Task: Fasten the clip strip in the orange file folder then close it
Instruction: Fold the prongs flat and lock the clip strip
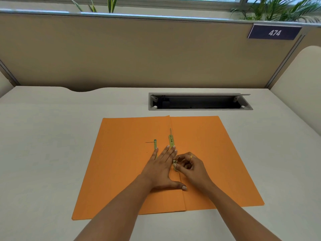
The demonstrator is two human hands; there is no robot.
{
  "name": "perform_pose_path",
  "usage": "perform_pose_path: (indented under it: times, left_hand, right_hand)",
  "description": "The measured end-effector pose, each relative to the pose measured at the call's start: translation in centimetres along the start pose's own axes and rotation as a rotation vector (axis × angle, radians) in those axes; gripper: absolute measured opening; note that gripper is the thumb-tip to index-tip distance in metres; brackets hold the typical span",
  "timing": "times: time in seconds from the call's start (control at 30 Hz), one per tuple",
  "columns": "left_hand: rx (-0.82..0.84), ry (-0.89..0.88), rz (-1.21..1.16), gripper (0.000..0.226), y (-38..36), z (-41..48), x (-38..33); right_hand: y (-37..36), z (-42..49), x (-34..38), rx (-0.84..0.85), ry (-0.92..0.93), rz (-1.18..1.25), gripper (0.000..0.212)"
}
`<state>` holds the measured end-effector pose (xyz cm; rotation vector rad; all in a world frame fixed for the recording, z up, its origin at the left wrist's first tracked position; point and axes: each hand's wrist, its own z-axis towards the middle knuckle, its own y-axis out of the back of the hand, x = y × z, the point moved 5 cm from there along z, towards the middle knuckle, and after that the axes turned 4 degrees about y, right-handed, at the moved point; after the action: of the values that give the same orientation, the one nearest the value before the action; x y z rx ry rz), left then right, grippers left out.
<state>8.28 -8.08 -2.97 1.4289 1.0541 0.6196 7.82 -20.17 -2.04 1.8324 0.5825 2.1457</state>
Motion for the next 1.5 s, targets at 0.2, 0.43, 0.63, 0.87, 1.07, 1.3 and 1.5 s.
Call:
perform_pose_path:
  times: [0.2, 0.43, 0.63, 0.87, 1.07, 1.3, 1.5]
  left_hand:
    - [-0.01, 0.004, -0.014, 0.135, 0.0, 0.0, 0.0]
    - [-0.006, 0.009, -0.015, 0.135, -0.1, 0.0, 0.1]
    - [-0.006, 0.01, -0.005, 0.135, -0.2, 0.1, 0.1]
    - [-0.005, 0.008, 0.001, 0.135, -0.4, 0.3, 0.2]
    - [0.017, 0.008, 0.024, 0.135, -0.4, 0.3, 0.2]
    - [0.012, 0.008, 0.03, 0.117, -0.5, 0.4, 0.3]
    - [0.003, 0.007, 0.025, 0.113, -0.6, 0.5, 0.3]
  right_hand:
    - [0.4, -0.3, -0.4, -0.065, -0.003, -0.01, 0.015]
    - [0.7, -1.2, -0.6, -0.059, 0.014, -0.077, 0.012]
    - [0.5, -1.7, -0.3, -0.023, 0.045, -0.138, 0.015]
    - [0.0, -2.0, 0.5, -0.018, 0.074, -0.196, 0.014]
    - [-0.4, -2.0, 1.2, -0.053, 0.06, -0.286, 0.013]
    - [-1.3, -2.4, 2.7, -0.08, 0.093, -0.469, 0.016]
    - [-1.4, -2.9, 2.9, -0.067, 0.149, -0.449, 0.015]
